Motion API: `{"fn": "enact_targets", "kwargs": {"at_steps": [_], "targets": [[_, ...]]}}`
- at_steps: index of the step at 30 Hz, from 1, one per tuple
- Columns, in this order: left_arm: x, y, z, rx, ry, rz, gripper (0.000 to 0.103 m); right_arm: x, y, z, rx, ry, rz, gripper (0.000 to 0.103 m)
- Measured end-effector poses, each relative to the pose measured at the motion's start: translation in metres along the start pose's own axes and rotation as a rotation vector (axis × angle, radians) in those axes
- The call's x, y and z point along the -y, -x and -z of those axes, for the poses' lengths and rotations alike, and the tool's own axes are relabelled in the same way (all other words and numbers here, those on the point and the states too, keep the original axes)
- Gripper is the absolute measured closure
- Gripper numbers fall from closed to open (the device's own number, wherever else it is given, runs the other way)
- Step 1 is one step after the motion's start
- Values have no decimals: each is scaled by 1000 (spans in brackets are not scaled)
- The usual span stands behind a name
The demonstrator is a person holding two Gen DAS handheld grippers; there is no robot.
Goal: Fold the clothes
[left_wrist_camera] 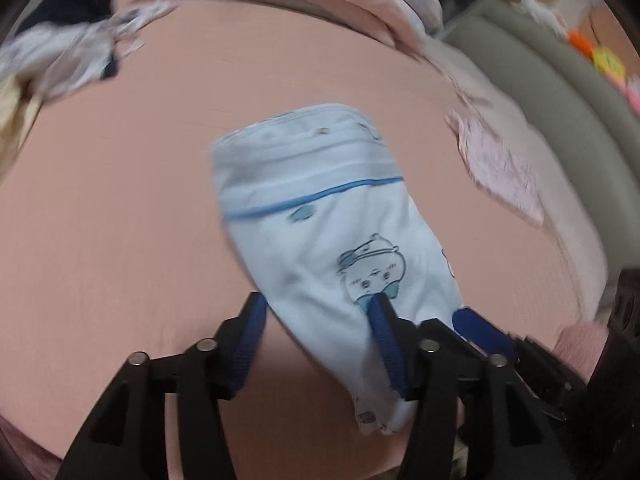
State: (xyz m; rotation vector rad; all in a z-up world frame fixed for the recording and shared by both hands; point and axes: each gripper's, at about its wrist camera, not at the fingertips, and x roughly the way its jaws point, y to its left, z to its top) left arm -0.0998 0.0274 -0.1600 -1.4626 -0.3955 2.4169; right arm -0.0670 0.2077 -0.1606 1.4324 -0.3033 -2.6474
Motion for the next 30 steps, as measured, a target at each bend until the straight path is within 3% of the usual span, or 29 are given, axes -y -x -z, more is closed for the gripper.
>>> {"fn": "enact_targets", "kwargs": {"at_steps": [3,6,8,11,13,16,20,27,30], "targets": [[-15,19,7,109,70,-35,51,2,4,-3,21,-32,-6,57],[-32,14,5,89,135,-45,51,5,-3,-2,3,-31,-11,56],[-39,6,2,58,171,-10,51,8,-8,-2,-9,-31,-14,55],[-38,3,0,35,146,-1,52,11,-11,-1,-19,-60,-53,68],[-32,2,-3,12,125,14,54,16,-11,-1,-19,-94,-82,83],[-26,1,1,-1,104,-10,83,17,-6,-1,8,-88,-62,96],[-11,7,13,21,36,-118,93,7,14,-3,98,-7,-14,96],[-8,15,19,25,53,-46,98,14,-6,-5,-25,-52,-32,93],[-12,19,15,25,60,-18,98,13,-9,-4,-35,-45,-57,76]]}}
